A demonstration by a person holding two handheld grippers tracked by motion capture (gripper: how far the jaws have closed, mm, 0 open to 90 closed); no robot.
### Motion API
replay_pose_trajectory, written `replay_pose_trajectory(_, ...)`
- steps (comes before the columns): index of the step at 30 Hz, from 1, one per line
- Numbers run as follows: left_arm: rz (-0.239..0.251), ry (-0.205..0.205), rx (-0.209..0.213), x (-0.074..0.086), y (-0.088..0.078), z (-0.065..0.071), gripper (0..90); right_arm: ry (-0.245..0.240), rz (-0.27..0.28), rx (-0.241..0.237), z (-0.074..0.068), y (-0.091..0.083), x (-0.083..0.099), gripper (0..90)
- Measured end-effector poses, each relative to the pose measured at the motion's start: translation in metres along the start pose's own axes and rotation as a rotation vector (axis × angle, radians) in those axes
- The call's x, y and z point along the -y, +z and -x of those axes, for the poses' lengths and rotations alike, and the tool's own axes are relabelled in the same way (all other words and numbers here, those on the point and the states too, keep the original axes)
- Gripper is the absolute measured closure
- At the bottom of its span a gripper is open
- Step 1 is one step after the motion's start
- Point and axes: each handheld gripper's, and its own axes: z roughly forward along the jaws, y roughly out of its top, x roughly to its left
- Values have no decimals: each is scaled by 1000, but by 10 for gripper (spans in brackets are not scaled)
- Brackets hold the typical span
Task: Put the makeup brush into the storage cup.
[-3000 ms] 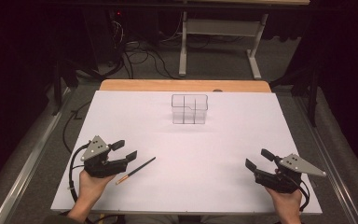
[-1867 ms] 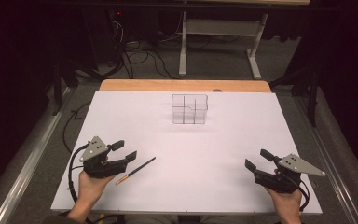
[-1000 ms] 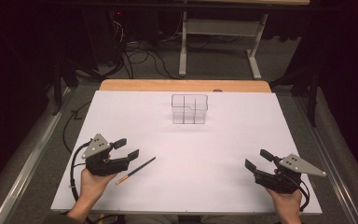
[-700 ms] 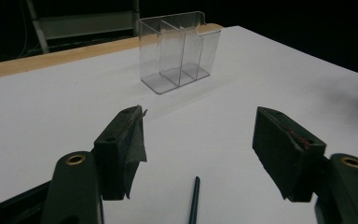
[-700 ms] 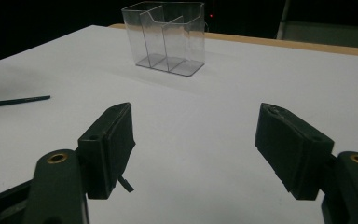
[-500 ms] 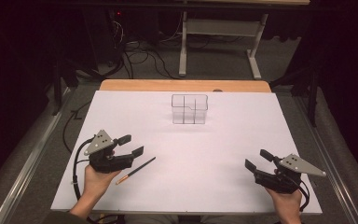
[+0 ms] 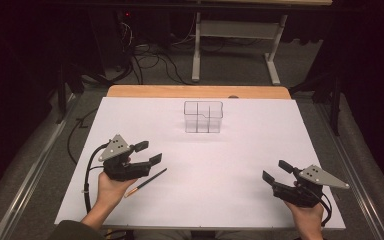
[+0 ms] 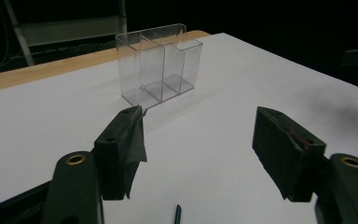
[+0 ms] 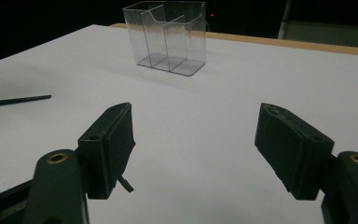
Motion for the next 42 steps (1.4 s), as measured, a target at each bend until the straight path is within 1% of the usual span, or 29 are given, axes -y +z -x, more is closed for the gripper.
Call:
replay_pose_trajectory(12, 0, 5, 12, -4, 11, 4, 340, -3, -1, -3, 0, 0, 0, 293)
replay_pose_trajectory(24, -18, 13, 21, -5, 23, 8, 342, 0, -3, -7, -1, 1, 0, 293)
replay_pose_trajectory(32, -30, 17, 25, -5, 27, 10, 342, -5, -5, -9, -1, 1, 0, 293)
replay_pose_trajectory(42, -45, 15, 25, -5, 26, 9, 342, -1, -6, -15, -1, 2, 0, 290)
